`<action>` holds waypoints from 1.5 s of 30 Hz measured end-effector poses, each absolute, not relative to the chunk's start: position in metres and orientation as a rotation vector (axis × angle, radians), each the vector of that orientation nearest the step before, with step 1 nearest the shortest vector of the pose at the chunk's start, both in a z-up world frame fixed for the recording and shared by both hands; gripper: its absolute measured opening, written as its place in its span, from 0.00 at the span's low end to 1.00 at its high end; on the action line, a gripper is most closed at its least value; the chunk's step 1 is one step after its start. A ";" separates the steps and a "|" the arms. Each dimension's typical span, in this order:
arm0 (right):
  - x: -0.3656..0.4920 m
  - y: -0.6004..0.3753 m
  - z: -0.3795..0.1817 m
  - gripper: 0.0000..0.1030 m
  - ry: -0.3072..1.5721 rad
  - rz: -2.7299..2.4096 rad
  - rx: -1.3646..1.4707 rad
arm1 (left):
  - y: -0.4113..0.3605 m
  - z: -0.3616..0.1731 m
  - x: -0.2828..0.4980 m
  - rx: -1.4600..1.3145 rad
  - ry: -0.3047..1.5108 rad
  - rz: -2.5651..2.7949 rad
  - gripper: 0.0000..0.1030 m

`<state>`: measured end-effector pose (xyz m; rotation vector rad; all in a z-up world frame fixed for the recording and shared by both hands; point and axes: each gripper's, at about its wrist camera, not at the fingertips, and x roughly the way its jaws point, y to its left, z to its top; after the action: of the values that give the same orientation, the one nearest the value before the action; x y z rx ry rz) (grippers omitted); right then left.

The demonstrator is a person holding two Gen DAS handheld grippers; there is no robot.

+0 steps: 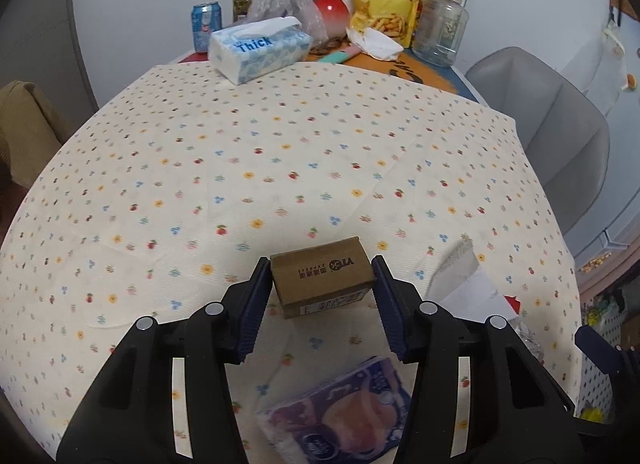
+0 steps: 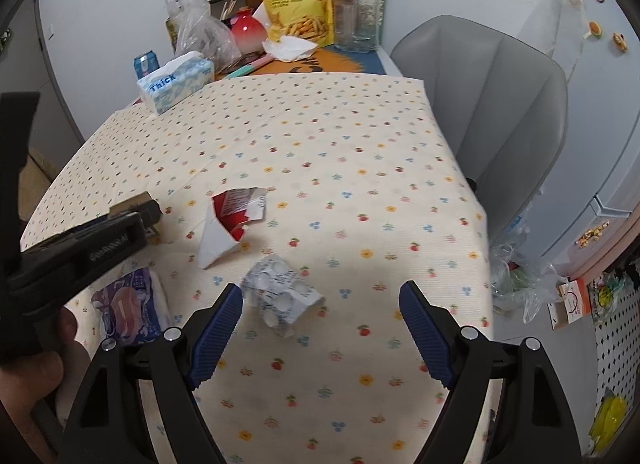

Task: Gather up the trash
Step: 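Grasp the small cardboard box with the left gripper while the right gripper grasps the silver blister pack, then carry the box in the left gripper while the right gripper carries the blister pack to the bin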

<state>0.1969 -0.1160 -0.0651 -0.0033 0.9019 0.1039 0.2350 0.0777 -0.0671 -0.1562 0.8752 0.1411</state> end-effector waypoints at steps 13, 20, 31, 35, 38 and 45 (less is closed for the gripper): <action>0.208 -0.103 -0.086 0.46 0.940 0.130 -0.015 | 0.072 -0.070 0.227 -0.105 0.876 0.139 0.50; 0.196 -0.126 -0.065 0.45 0.897 0.100 0.024 | 0.050 -0.051 0.217 -0.071 0.826 0.116 0.50; 0.159 -0.189 -0.031 0.45 0.815 -0.020 0.069 | -0.014 -0.025 0.195 0.000 0.767 0.042 0.50; 0.147 -0.218 -0.020 0.45 0.792 -0.063 0.089 | -0.042 -0.020 0.191 0.012 0.759 -0.007 0.50; 0.138 -0.238 -0.014 0.45 0.777 -0.091 0.103 | -0.066 -0.016 0.187 0.033 0.752 -0.043 0.50; 0.118 -0.288 -0.010 0.46 0.759 -0.161 0.142 | -0.119 -0.011 0.179 0.069 0.742 -0.115 0.50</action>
<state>0.1183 -0.2880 -0.0103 0.1420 0.7589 -0.1614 0.1794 -0.1185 -0.0106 0.0693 0.7417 -0.1152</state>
